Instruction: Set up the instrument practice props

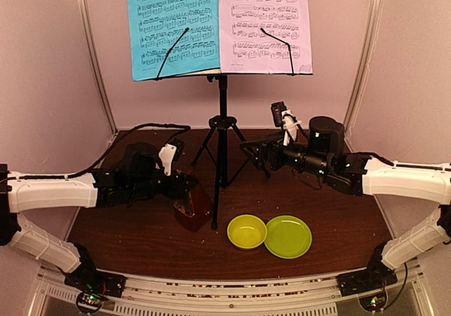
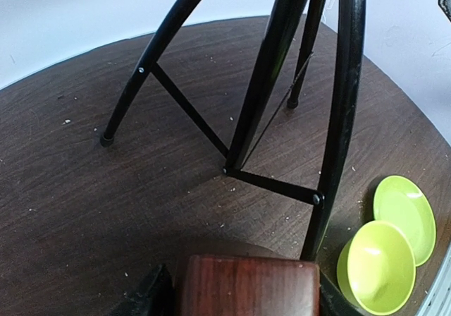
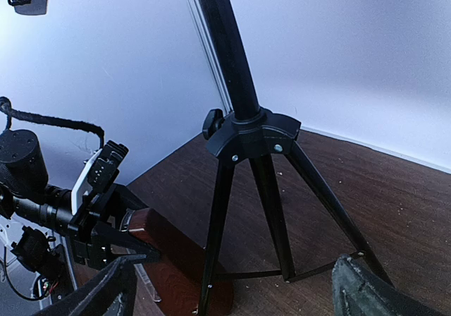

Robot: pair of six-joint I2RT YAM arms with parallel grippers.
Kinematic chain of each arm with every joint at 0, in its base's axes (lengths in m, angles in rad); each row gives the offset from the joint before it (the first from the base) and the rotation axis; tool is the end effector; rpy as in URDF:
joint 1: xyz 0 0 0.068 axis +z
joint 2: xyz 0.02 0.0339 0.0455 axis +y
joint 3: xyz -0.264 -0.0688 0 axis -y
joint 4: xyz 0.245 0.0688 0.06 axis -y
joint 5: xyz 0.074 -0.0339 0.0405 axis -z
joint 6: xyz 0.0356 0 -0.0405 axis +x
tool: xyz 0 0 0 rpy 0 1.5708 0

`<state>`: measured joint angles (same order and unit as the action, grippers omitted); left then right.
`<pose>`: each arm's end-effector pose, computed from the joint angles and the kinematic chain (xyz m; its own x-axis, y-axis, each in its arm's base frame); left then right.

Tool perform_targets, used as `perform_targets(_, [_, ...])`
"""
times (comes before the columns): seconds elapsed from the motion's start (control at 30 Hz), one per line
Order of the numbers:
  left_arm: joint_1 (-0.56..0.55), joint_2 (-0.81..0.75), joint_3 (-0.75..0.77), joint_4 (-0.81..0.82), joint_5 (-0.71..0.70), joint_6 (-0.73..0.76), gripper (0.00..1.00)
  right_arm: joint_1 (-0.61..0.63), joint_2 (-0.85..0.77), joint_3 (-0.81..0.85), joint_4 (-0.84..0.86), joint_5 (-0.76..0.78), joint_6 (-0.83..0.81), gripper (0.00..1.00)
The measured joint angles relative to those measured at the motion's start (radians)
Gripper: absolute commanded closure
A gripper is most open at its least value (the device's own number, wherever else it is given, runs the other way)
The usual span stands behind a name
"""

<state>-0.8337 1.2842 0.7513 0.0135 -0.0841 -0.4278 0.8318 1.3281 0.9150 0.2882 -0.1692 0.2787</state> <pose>0.1917 -0.2067 0.2396 -0.5893 0.0341 -0.8072 0.4883 0.8110 -0.3222 0.2066 0.2356 0.3128 -0.3121 0.0601 -0.9482 -0.7856 0.5449 0.2931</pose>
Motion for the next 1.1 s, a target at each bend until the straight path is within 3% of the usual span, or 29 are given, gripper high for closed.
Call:
perform_targets(0.17, [-0.013, 0.019, 0.022, -0.013, -0.023, -0.014, 0.49, 0.003, 0.013, 0.005, 0.001, -0.013, 0.006, 0.03])
perform_targets(0.3, [-0.013, 0.019, 0.023, -0.016, -0.029, -0.027, 0.22, 0.005, 0.022, 0.005, 0.004, -0.016, 0.01, 0.03])
perform_targets(0.5, [-0.018, -0.013, 0.021, -0.054, -0.035, -0.039, 0.03, 0.025, 0.064, 0.033, 0.016, -0.018, 0.009, 0.0])
perform_targets(0.73, [0.0, -0.184, -0.002, -0.091, -0.04, -0.036, 0.02, 0.107, 0.172, 0.126, 0.005, 0.01, 0.009, 0.0])
perform_targets(1.1, [0.192, -0.343, -0.087, -0.12, 0.007, -0.064, 0.02, 0.187, 0.424, 0.367, -0.079, -0.014, -0.021, 0.0])
